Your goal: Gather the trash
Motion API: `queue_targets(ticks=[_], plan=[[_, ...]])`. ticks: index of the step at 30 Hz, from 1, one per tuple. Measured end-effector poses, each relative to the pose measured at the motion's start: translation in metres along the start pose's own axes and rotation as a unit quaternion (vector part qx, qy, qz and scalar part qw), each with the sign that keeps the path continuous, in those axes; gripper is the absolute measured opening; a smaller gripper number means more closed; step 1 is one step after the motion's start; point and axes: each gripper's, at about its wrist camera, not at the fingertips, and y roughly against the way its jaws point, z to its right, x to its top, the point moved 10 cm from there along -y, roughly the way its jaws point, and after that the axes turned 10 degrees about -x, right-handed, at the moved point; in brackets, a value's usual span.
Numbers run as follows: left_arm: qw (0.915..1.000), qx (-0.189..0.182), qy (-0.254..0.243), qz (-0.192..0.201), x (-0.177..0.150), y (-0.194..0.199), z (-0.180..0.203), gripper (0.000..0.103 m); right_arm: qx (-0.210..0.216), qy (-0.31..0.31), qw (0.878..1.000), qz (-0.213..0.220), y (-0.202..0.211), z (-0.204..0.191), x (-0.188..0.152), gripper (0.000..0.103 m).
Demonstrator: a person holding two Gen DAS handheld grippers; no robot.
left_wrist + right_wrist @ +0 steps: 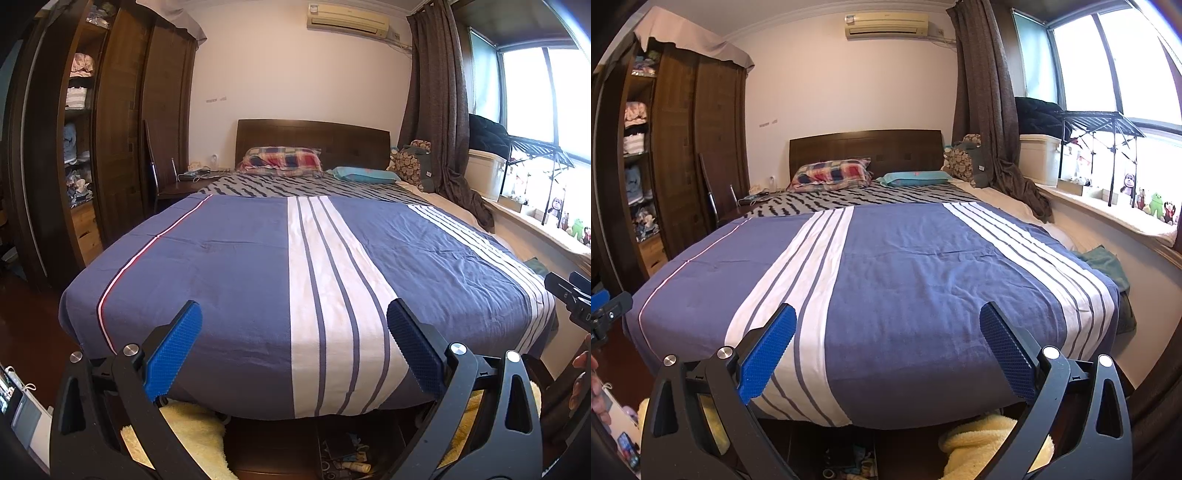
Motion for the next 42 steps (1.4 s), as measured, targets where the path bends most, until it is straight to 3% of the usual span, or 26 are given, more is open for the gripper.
queue_targets(ticks=[42], plan=[[1.0000,-0.008,0.000,0.000,0.0016,0.0033,0.0011,0.095,0.000,-0.010,1.000,-0.001,0.0023,-0.0002,0.0041,0.100]])
